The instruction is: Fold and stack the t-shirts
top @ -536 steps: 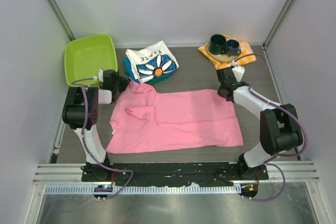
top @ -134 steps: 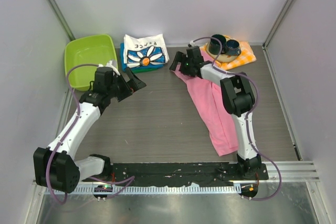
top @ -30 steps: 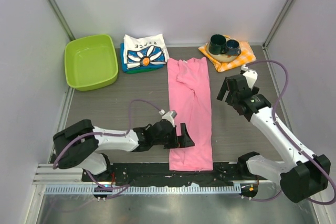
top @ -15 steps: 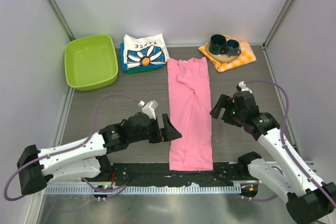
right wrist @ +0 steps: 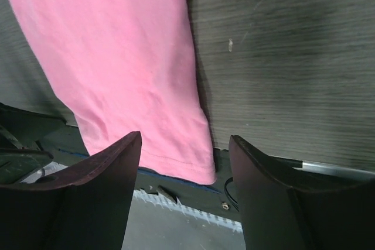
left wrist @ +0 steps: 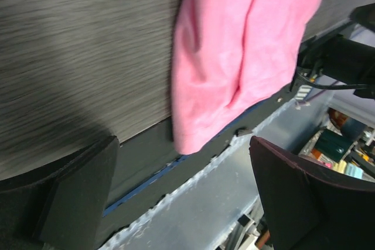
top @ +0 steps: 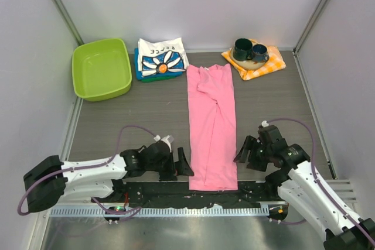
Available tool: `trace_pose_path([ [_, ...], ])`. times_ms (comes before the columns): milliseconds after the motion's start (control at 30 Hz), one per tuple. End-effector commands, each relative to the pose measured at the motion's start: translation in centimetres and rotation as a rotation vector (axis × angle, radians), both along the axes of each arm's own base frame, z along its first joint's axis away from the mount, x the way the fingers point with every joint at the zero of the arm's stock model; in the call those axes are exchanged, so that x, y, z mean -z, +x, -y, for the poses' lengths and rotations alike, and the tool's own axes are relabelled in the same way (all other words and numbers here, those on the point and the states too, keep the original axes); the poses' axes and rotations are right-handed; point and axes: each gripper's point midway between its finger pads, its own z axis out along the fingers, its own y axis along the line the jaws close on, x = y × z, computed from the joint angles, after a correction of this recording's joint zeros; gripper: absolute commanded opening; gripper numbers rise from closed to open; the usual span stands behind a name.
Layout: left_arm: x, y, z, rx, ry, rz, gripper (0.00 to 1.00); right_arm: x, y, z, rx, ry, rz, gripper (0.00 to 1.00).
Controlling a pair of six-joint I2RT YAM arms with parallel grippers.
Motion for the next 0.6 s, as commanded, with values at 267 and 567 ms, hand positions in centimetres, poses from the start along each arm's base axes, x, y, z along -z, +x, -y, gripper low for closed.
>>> trace_pose_path([
  [267, 0.7, -2.6, 3.9, 0.1, -0.082, -0.09, 0.91, 2.4, -4.2, -0.7, -0.038, 0.057, -0.168, 0.64],
  [567, 2.0, -4.5, 2.5, 0.091, -0.073, -0.133, 0.73, 3.2, -5.4, -2.1, -0.061, 0.125, -0.233, 0.64],
])
